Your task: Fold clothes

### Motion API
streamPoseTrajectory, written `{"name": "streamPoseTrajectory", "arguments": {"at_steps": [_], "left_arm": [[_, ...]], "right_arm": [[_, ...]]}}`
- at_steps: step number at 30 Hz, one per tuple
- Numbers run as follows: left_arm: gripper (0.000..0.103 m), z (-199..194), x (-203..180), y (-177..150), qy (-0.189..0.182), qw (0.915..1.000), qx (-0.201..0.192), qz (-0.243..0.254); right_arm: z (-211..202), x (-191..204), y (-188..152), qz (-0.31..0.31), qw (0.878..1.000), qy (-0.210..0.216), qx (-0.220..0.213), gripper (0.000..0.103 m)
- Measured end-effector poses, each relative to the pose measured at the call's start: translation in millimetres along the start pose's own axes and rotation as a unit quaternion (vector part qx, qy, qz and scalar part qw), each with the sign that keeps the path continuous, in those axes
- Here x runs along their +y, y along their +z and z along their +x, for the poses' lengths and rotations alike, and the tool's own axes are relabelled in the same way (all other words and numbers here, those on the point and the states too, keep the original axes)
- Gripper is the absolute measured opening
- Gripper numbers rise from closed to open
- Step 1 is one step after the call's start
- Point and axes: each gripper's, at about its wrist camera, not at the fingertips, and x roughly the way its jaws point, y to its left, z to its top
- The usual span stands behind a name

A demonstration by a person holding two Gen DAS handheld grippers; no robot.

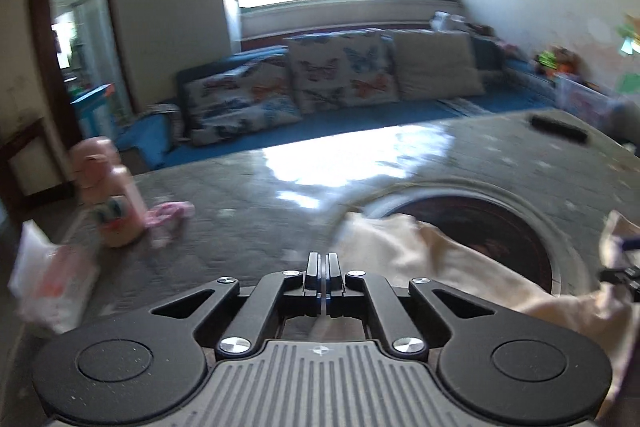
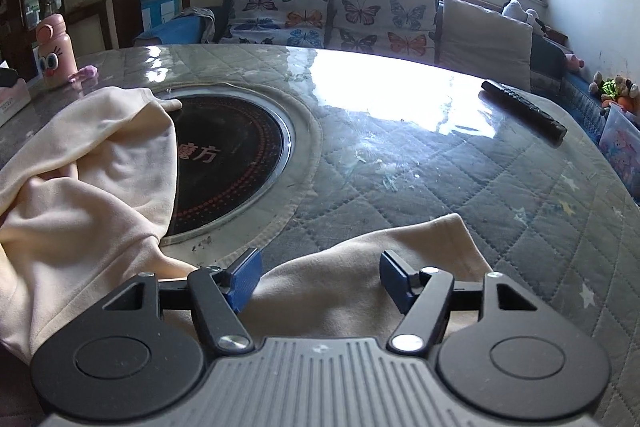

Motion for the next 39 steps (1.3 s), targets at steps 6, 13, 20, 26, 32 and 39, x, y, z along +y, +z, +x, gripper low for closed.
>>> {"name": "streamPoseTrajectory", "arguments": {"at_steps": [6, 13, 20, 26, 32, 39], "left_arm": [[0.025, 31.2, -45.5, 1.3, -0.035, 0.9982, 0.028, 0.04], [0.038, 73.3, -72.3, -2.9, -0.031, 0.9941, 0.071, 0.075], [0.034, 100.5, -76.6, -4.9, -0.014, 0.9919, 0.092, 0.086], [0.003, 90.8, -54.1, -2.4, 0.009, 0.996, 0.075, 0.049], [0.002, 43.0, -12.2, 8.5, 0.033, 0.9991, 0.024, -0.009], [0.002, -30.0, 44.9, -2.4, 0.078, 0.9932, -0.028, -0.081]], "right_arm": [[-0.6, -2.8, 0.3, 0.0, 1.0, 0.002, 0.001, 0.069], [1.7, -6.0, -1.3, 0.004, 1.0, 0.01, 0.002, 0.07], [4.6, -8.1, -2.7, 0.008, 1.0, 0.015, 0.002, 0.071], [4.3, -7.8, -3.5, 0.006, 1.0, 0.014, 0.002, 0.071], [5.1, -6.5, -3.1, 0.004, 1.0, 0.009, 0.003, 0.072], [6.0, -5.4, -2.4, 0.004, 1.0, 0.004, 0.005, 0.072]]}}
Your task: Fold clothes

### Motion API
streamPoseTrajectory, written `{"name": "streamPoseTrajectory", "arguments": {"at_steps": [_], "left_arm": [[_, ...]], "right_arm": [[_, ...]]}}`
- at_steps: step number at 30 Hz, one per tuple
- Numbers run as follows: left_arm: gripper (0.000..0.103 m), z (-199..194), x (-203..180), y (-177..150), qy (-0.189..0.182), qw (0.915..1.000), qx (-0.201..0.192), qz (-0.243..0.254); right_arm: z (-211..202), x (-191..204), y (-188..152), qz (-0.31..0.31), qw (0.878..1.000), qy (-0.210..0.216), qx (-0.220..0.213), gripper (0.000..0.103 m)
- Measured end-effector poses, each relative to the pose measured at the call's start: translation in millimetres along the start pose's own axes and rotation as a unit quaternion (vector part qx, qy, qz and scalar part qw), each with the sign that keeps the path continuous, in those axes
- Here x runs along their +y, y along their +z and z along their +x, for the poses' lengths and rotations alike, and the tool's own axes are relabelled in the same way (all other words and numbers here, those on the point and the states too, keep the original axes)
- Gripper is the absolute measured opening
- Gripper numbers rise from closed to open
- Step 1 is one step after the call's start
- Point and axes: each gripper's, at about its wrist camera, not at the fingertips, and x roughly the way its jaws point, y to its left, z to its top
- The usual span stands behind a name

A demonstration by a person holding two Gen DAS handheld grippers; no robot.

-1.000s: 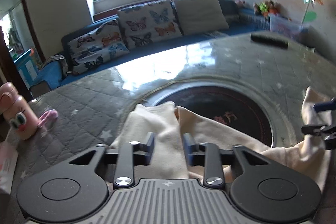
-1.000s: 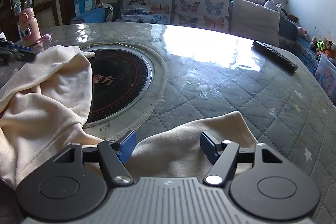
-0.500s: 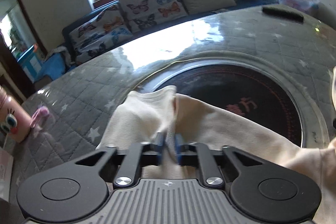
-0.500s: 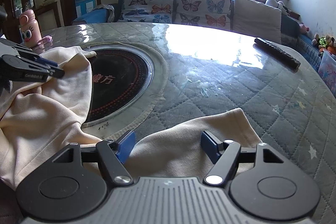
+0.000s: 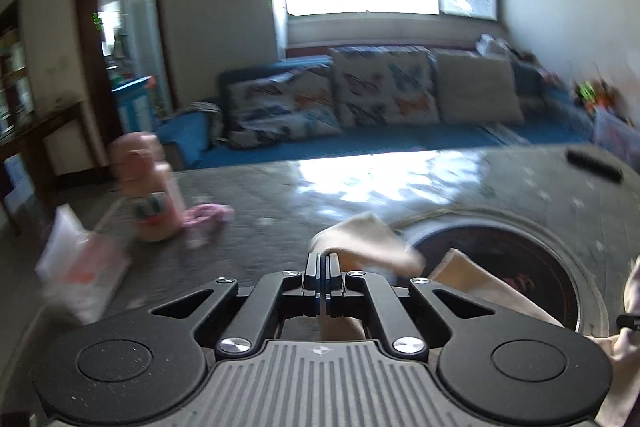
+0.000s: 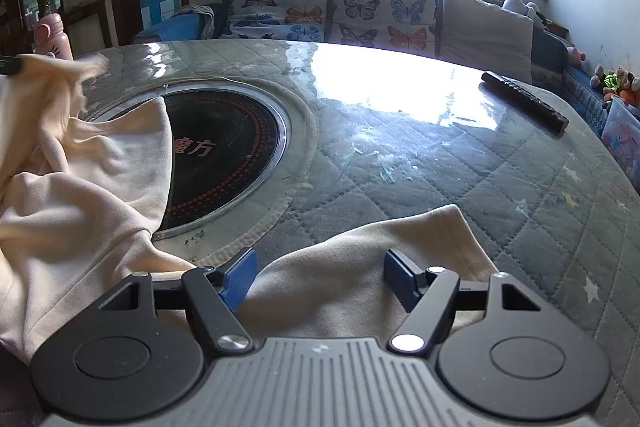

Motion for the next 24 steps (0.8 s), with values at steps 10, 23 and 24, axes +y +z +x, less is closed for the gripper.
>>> {"name": "streamPoseTrajectory", "arguments": {"at_steps": [10, 23, 24], "left_arm": [[0.003, -39.8, 78.8, -68.4, 0.074, 0.9929, 0.07, -0.062], [0.047, -47.0, 97.9, -81.1, 0.083, 0.9904, 0.101, -0.045], [0.051, -47.3, 99.0, -79.3, 0.083, 0.9904, 0.1, -0.046]], "right_arm": [[-2.8, 5.5, -0.5, -0.016, 1.0, -0.011, 0.008, 0.072], [-3.8, 27.3, 44.4, -0.046, 0.998, 0.05, 0.012, 0.062], [-1.9, 30.1, 48.7, -0.048, 0.997, 0.057, 0.011, 0.06]]}}
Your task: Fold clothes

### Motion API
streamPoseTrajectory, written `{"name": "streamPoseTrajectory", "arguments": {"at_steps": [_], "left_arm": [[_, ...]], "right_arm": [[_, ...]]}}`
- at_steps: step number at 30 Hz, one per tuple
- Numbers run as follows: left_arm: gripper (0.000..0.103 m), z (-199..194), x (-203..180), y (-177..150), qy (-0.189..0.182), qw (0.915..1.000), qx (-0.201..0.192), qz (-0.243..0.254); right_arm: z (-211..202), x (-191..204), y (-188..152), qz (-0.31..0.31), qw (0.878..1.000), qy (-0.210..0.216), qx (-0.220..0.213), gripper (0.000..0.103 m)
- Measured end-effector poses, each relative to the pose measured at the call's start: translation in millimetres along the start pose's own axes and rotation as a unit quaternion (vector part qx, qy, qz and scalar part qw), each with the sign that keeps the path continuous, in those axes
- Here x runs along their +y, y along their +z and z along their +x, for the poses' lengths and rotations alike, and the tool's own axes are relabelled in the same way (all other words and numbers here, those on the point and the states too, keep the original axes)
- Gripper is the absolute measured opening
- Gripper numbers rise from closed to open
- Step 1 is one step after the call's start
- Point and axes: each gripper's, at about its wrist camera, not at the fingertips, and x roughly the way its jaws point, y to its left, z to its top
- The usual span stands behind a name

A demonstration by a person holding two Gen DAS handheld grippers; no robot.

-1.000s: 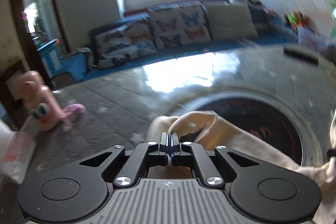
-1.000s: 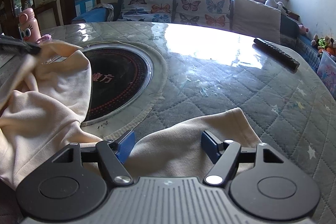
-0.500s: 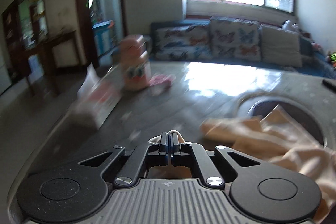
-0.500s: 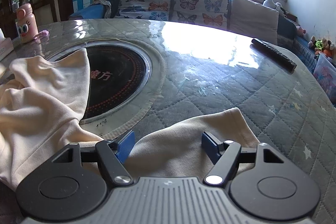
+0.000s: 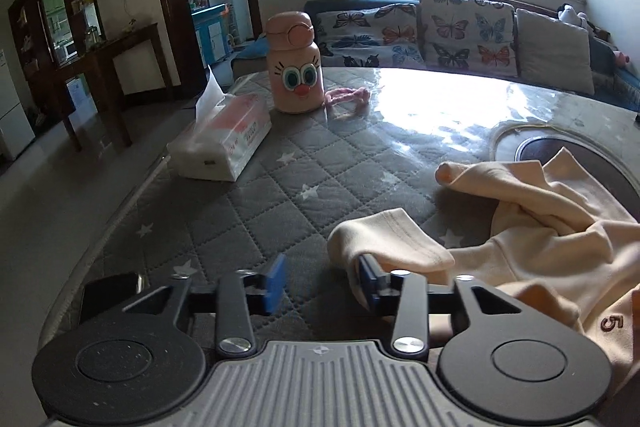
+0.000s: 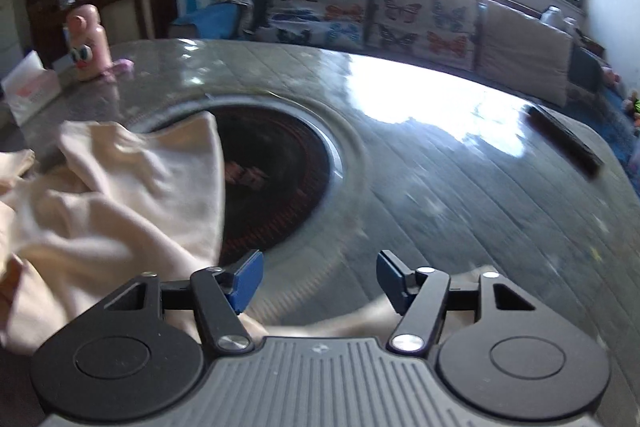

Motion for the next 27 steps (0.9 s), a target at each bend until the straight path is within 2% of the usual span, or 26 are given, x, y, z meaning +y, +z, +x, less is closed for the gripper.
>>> {"name": "streamPoseTrajectory", "arguments": {"at_steps": [8, 13, 20, 22, 24, 27], "left_arm": [[0.055, 0.5, 6.6, 13.6, 0.003, 0.9999, -0.01, 0.0], [0.055, 11.7, -1.8, 22.4, -0.008, 0.9999, -0.008, 0.007], [0.055, 27.4, -21.2, 34.1, -0.03, 0.9993, -0.009, 0.023], [0.055, 32.6, -27.4, 38.3, -0.035, 0.999, -0.009, 0.028], [0.055, 37.8, -33.4, 42.6, -0.041, 0.9986, -0.009, 0.033], [0.055, 46.2, -45.0, 49.8, -0.049, 0.9977, -0.011, 0.046]], "right_arm": [[47.9, 31.3, 53.5, -0.025, 0.997, 0.071, 0.001, 0.045], [82.4, 50.3, 80.2, -0.036, 0.995, 0.095, 0.002, 0.038], [121.2, 65.1, 95.9, -0.033, 0.993, 0.115, 0.015, 0.03], [127.0, 66.8, 97.3, -0.029, 0.992, 0.12, 0.017, 0.024], [130.7, 68.7, 98.1, -0.029, 0.992, 0.125, 0.015, 0.01], [130.1, 67.9, 98.9, -0.029, 0.992, 0.12, 0.011, 0.004]]}}
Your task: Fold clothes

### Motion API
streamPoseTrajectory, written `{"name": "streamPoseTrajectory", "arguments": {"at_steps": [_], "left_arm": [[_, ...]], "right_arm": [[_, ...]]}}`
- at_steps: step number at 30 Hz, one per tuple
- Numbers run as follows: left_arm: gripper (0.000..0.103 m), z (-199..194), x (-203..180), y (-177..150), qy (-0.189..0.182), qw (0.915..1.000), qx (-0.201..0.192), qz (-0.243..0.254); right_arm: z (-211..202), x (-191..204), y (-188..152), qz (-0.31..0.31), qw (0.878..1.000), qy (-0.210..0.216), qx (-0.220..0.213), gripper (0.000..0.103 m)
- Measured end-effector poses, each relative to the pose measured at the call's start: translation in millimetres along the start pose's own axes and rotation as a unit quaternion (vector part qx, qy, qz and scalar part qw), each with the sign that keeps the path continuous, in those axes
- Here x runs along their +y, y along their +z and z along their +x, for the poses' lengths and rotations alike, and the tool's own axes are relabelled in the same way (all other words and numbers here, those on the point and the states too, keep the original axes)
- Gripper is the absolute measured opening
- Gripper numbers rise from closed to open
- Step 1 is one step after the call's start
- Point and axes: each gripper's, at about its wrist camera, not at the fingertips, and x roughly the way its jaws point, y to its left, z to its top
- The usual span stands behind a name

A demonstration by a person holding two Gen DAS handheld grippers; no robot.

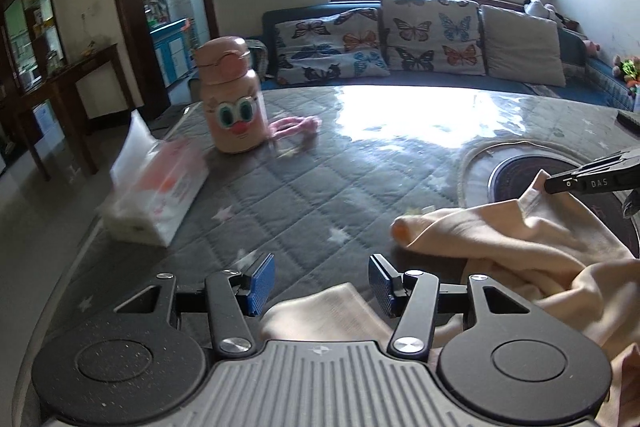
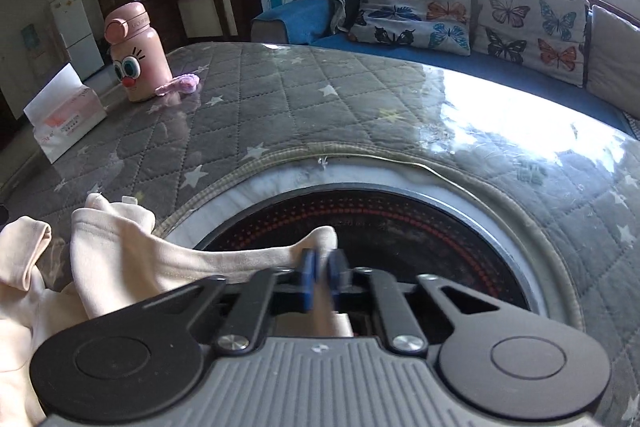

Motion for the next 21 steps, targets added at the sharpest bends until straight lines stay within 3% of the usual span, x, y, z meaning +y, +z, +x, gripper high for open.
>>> {"name": "streamPoseTrajectory", "arguments": {"at_steps": [5, 8, 13, 17, 21], "left_arm": [[0.055, 17.8, -20.8, 15.2, -0.02, 0.9995, -0.004, 0.023], [0.055, 29.1, -35.0, 23.5, -0.031, 0.9987, -0.005, 0.04], [0.055, 48.0, -57.4, 36.3, -0.049, 0.9964, -0.004, 0.069], [0.055, 70.9, -75.2, 48.0, -0.058, 0.9946, 0.003, 0.086], [0.055, 95.5, -88.2, 60.2, -0.064, 0.9935, 0.001, 0.094]], "right_arm": [[-20.6, -12.9, 3.5, 0.006, 0.999, -0.034, -0.033, 0.003], [-37.7, -31.9, 5.4, 0.019, 0.996, -0.076, -0.053, 0.003], [-52.8, -69.1, -2.3, 0.054, 0.988, -0.137, -0.051, 0.003], [-45.0, -87.0, -13.3, 0.07, 0.987, -0.144, -0.015, 0.004], [-39.5, -98.5, -18.6, 0.089, 0.987, -0.13, -0.009, 0.009]]}}
